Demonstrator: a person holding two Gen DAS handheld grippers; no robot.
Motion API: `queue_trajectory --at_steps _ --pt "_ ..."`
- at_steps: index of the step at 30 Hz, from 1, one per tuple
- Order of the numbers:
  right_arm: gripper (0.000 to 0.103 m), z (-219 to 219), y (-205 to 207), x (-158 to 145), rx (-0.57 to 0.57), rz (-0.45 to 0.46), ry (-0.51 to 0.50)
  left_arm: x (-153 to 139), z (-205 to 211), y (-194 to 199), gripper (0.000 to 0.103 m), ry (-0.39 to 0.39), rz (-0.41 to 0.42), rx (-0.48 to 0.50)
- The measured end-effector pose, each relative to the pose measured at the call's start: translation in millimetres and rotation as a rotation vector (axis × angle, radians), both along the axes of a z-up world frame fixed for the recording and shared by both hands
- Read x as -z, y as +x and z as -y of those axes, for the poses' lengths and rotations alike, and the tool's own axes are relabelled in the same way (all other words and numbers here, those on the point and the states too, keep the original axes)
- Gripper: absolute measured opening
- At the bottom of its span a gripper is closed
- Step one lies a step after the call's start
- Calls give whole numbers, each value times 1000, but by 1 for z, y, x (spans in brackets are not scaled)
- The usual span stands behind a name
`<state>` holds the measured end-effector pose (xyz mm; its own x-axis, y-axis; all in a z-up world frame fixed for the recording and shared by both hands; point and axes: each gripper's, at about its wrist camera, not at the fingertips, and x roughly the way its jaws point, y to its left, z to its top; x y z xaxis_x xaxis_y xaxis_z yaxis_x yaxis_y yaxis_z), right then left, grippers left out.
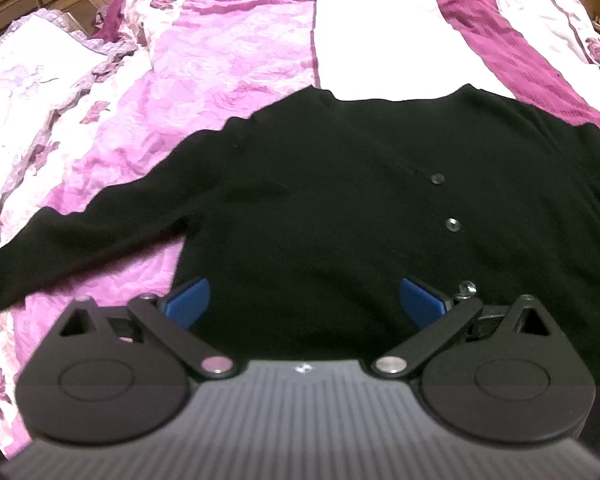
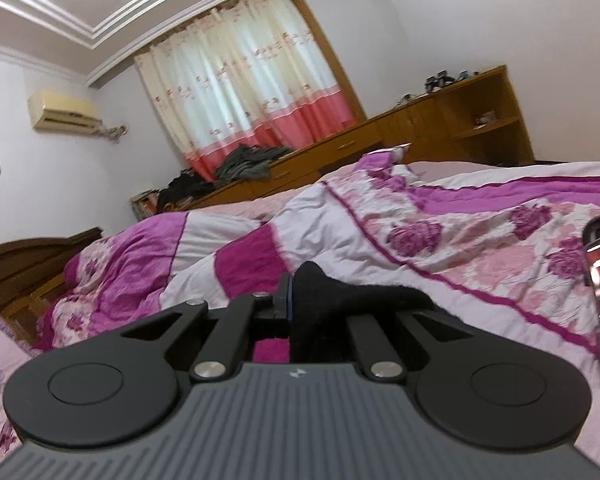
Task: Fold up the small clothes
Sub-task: 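Lift the sleeve with the right gripper and fold it across the cardigan body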
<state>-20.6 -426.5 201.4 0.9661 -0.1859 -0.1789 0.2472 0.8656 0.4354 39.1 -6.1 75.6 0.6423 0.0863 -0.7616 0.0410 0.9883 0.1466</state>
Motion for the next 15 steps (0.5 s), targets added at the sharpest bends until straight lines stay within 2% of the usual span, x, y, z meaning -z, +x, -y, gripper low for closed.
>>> queue_trajectory --at_steps 5,15 --pt "4 -36 20 3 -46 -27 1 -6 -19 3 103 -17 8 -29" --pt "4 -123 63 -10 -172 -21 -9 -11 -61 3 103 -30 31 -80"
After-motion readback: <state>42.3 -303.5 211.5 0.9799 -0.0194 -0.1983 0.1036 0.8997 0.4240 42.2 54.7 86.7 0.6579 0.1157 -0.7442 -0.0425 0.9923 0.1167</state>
